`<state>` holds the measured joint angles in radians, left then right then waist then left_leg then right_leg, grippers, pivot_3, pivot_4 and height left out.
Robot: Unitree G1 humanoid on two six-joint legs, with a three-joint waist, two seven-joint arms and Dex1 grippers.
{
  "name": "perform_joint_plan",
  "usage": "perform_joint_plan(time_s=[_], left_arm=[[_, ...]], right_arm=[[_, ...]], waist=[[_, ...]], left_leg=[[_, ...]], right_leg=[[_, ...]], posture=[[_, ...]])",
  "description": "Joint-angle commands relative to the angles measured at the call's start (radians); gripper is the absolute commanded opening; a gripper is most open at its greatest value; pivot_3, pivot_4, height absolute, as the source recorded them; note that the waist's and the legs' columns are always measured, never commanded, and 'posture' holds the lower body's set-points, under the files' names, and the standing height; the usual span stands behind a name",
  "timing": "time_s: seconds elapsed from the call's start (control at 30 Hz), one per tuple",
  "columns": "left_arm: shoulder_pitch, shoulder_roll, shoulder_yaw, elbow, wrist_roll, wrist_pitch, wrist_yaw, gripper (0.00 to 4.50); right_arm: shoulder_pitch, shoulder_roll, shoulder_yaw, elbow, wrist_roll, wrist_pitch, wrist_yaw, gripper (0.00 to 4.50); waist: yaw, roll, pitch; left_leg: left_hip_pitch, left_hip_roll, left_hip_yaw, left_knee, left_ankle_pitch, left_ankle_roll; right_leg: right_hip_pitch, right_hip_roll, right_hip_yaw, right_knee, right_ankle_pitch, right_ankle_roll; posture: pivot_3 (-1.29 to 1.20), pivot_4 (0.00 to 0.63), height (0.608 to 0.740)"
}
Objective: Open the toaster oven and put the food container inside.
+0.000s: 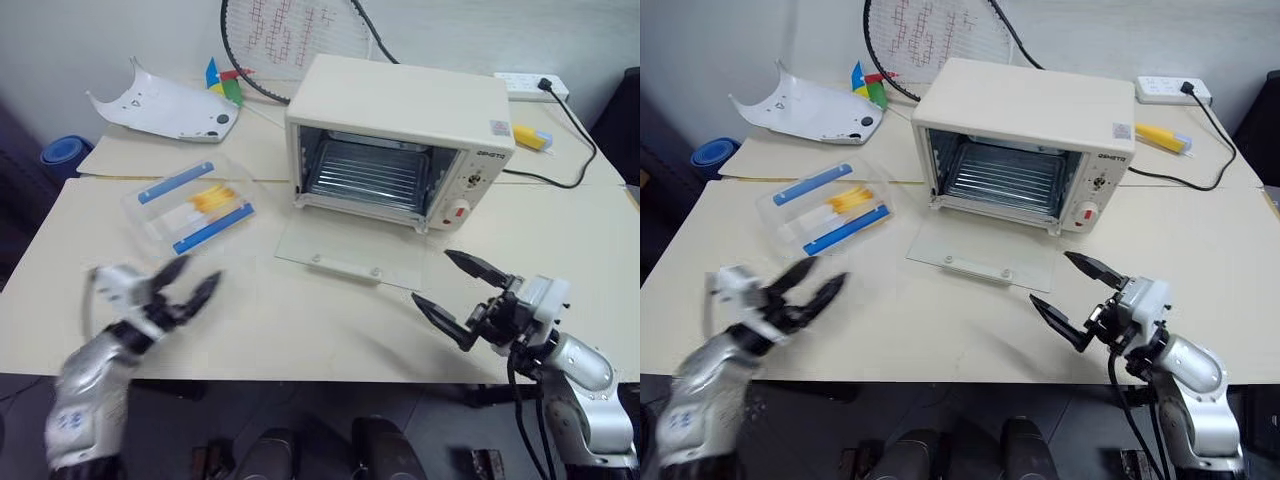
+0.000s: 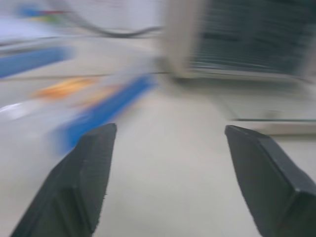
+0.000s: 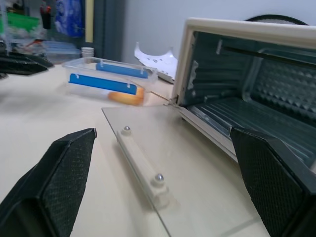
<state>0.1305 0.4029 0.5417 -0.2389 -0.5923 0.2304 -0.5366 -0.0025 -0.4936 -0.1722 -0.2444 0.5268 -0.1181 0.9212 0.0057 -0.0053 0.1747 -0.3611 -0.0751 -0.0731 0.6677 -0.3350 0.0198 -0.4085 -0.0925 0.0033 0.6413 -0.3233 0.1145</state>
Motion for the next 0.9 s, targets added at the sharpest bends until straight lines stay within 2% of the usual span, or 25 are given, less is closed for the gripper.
perform_joint_plan(time_s=[0.03,0.1,0.2,0.33,0.43,0.53,0.6,0.73,0.9], left_arm=[[0.074,-0.013,0.109,-0.068,-0.054,0.029,0.085,4.47],[0.084,0.002,0.176,-0.076,-0.086,0.095,0.183,4.47],[0.009,0.040,0.231,-0.098,-0.196,0.221,0.317,4.47],[-0.137,0.256,0.175,-0.033,-0.229,0.482,0.376,4.47],[-0.396,0.394,0.104,0.186,-0.270,0.741,0.443,4.47],[-0.630,0.478,0.026,0.443,-0.215,0.973,0.502,4.47],[-0.742,0.520,-0.075,0.564,-0.143,0.961,0.442,4.47],[-0.921,0.515,-0.179,0.756,-0.071,0.967,0.356,4.47],[-1.023,0.507,-0.291,0.957,0.073,0.852,0.268,4.47]], right_arm=[[-0.055,0.010,0.010,0.022,0.001,-0.041,0.028,4.50],[-0.087,0.002,0.021,0.041,-0.001,-0.040,0.043,4.50],[-0.100,0.004,0.021,0.049,0.001,-0.037,0.044,4.50],[-0.110,0.002,0.027,0.060,-0.004,-0.031,0.043,4.50],[-0.123,0.007,0.042,0.064,-0.004,-0.033,0.048,4.50],[-0.134,0.014,0.057,0.061,-0.011,-0.038,0.048,4.50],[-0.133,0.024,0.066,0.054,-0.017,-0.040,0.039,4.50],[-0.116,0.045,0.078,0.038,-0.037,-0.048,0.017,4.50],[-0.094,0.059,0.085,0.008,-0.052,-0.046,-0.017,4.50]], waist=[[0.014,0.000,0.000],[0.020,0.000,0.000],[0.028,-0.001,-0.001],[0.025,-0.003,-0.001],[0.020,-0.003,-0.001],[0.008,-0.002,-0.001],[-0.008,-0.003,-0.001],[-0.018,-0.003,-0.001],[-0.024,-0.003,-0.001]], left_leg=[[0.000,-0.001,0.000,0.000,0.000,0.001],[0.001,-0.001,0.000,0.000,-0.001,0.002],[0.000,-0.001,-0.002,0.000,-0.001,0.002],[0.001,-0.001,-0.002,0.000,-0.001,0.001],[0.003,-0.002,-0.001,-0.001,-0.001,0.001],[0.003,-0.003,0.000,-0.002,0.000,0.001],[0.003,-0.003,0.000,-0.005,0.000,0.000],[0.003,-0.003,0.000,-0.004,-0.002,-0.001],[0.003,-0.003,0.000,-0.002,-0.002,-0.001]], right_leg=[[0.001,0.000,0.000,-0.002,0.000,0.000],[0.002,0.000,0.000,-0.004,0.000,0.000],[0.002,0.000,-0.001,-0.004,0.000,0.000],[0.002,0.000,-0.001,-0.003,0.000,0.000],[0.001,0.000,0.000,0.001,0.000,0.000],[-0.001,0.000,0.001,0.004,0.000,0.000],[-0.003,0.001,0.001,0.007,0.000,0.000],[-0.006,0.000,-0.002,0.010,0.000,0.000],[-0.006,0.000,-0.002,0.009,0.000,0.000]], posture=[[0.00,0.150,0.740],[0.00,0.150,0.740],[0.00,0.150,0.740],[0.00,0.150,0.740],[0.00,0.150,0.740],[0.00,0.150,0.740],[0.00,0.150,0.740],[0.00,0.150,0.740],[0.00,0.150,0.740]])
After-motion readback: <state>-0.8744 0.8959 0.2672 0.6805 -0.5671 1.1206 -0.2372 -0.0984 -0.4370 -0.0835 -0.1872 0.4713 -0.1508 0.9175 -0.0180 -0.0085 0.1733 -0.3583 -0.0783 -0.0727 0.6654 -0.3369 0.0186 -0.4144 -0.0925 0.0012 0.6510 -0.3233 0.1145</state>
